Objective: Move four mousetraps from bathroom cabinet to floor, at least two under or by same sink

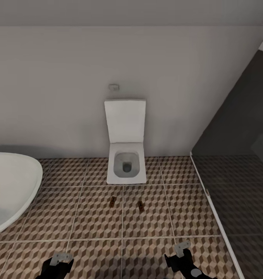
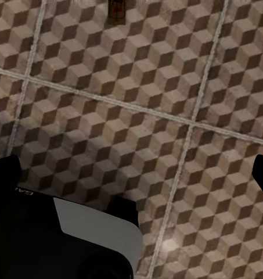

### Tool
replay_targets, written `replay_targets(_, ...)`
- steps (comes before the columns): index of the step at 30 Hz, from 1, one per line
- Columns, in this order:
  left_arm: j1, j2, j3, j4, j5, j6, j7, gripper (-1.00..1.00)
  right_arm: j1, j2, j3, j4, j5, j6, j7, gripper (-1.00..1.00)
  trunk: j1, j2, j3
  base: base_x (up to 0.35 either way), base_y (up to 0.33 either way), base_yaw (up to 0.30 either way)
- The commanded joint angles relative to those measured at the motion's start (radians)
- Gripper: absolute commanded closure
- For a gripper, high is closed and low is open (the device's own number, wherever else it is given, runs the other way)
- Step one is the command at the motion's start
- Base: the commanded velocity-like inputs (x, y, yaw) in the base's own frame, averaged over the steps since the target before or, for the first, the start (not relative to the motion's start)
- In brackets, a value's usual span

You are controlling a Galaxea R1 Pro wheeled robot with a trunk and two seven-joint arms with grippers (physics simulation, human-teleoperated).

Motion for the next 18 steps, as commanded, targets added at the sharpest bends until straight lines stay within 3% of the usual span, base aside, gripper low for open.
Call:
replay_targets(1, -0.001, -0.001, -0.006, 0.004, 0.011, -0.005, -0.008, -1.00, -0.001, 0.000, 0.000, 0.001, 0.002, -0.003, 0.000, -1.00, 0.001, -0.002, 0.000, 0.000, 0.000, -0.065)
replay_targets(18, -0.001, -0.001, -0.006, 0.004, 0.011, -0.005, -0.008, -1.00, 0.000, -0.008, -0.014, 0.000, -0.004, -0.003, 0.000, -1.00, 0.001, -0.002, 0.028, 0.000, 0.000, -0.065)
